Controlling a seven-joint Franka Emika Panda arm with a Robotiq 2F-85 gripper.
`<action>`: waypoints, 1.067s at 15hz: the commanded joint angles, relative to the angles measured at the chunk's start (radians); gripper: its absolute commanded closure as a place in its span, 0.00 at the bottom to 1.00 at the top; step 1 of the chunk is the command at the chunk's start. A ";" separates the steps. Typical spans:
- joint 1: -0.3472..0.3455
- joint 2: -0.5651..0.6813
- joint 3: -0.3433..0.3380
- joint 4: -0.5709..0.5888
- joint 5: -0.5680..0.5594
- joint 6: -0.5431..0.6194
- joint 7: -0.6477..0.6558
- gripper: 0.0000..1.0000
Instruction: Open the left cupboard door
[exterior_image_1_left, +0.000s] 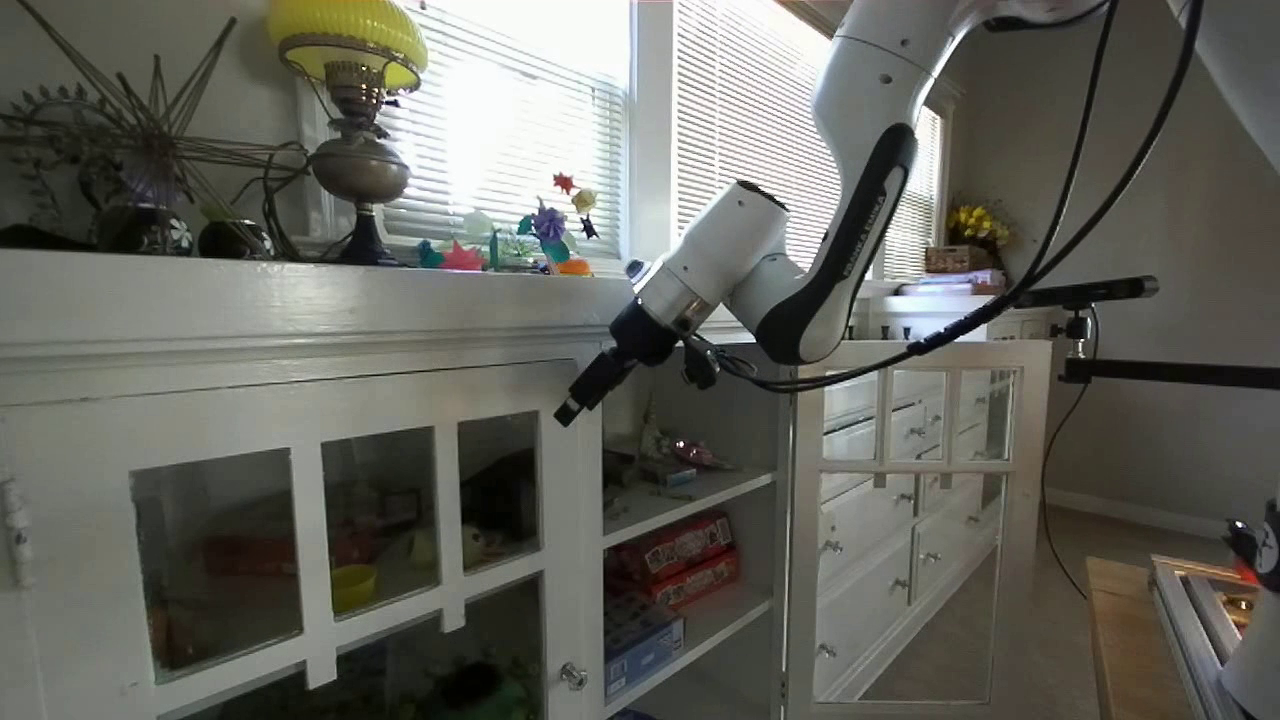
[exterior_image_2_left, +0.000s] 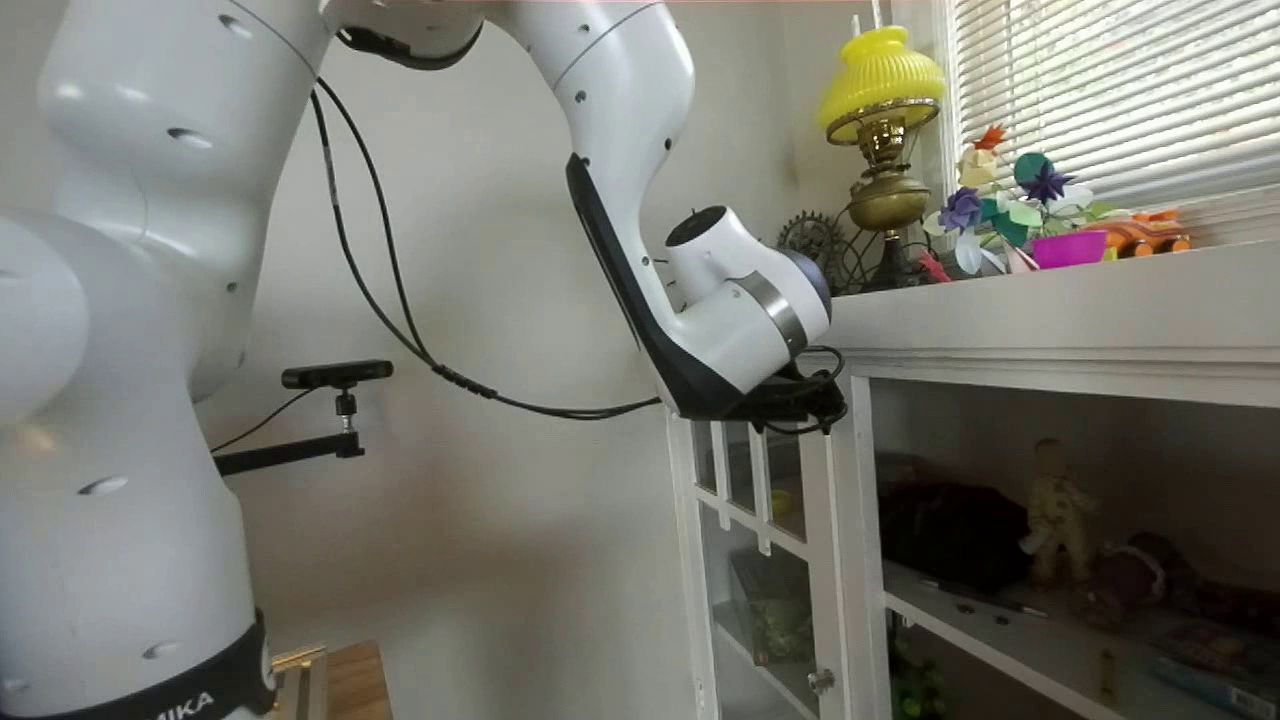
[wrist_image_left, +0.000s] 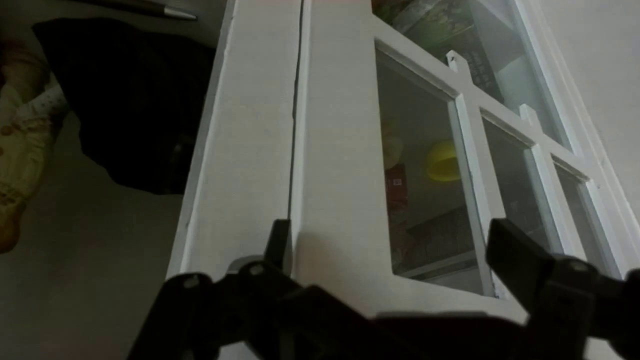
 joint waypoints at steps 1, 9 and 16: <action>-0.003 0.046 0.010 0.043 -0.009 0.028 -0.015 0.00; -0.007 0.073 0.010 0.057 -0.021 0.042 -0.037 0.00; -0.018 0.065 0.021 0.013 -0.160 0.113 -0.037 0.00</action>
